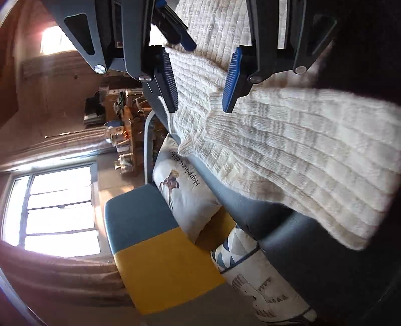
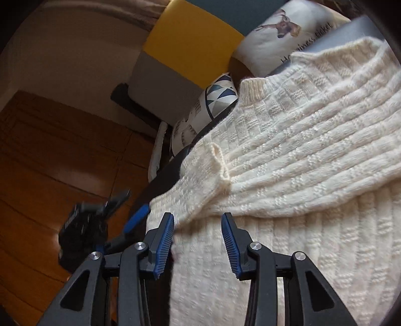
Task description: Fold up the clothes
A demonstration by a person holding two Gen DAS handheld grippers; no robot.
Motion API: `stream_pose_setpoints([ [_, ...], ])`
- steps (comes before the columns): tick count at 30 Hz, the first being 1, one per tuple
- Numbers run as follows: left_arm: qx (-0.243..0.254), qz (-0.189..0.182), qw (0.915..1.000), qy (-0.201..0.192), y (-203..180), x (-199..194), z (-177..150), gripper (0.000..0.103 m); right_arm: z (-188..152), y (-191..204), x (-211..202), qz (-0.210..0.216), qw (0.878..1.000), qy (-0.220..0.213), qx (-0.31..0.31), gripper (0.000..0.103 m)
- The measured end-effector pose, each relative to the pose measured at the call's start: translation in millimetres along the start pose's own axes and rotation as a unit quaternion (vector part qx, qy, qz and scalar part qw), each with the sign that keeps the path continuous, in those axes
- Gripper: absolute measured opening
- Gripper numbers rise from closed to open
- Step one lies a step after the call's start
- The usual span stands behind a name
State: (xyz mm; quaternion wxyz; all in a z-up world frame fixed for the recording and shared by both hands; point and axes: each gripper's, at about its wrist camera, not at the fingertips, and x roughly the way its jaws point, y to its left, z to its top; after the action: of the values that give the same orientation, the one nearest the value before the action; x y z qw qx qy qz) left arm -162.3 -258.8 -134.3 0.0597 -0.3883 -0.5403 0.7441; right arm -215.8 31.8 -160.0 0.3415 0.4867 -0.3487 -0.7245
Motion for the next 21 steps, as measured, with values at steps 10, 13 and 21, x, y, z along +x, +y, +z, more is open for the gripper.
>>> stream_pose_setpoints([
  [10,-0.119,-0.056,0.9898,-0.054,105,-71,4,0.038,6,-31,61,0.018,0.987,-0.028,0.156,0.032],
  [13,-0.152,-0.088,0.9825,-0.063,120,-75,5,0.039,13,-27,79,0.007,0.987,-0.03,0.156,0.029],
  [21,-0.215,-0.146,0.9635,-0.064,122,-55,-1,0.051,41,86,102,-0.135,0.985,0.021,-0.102,0.006],
])
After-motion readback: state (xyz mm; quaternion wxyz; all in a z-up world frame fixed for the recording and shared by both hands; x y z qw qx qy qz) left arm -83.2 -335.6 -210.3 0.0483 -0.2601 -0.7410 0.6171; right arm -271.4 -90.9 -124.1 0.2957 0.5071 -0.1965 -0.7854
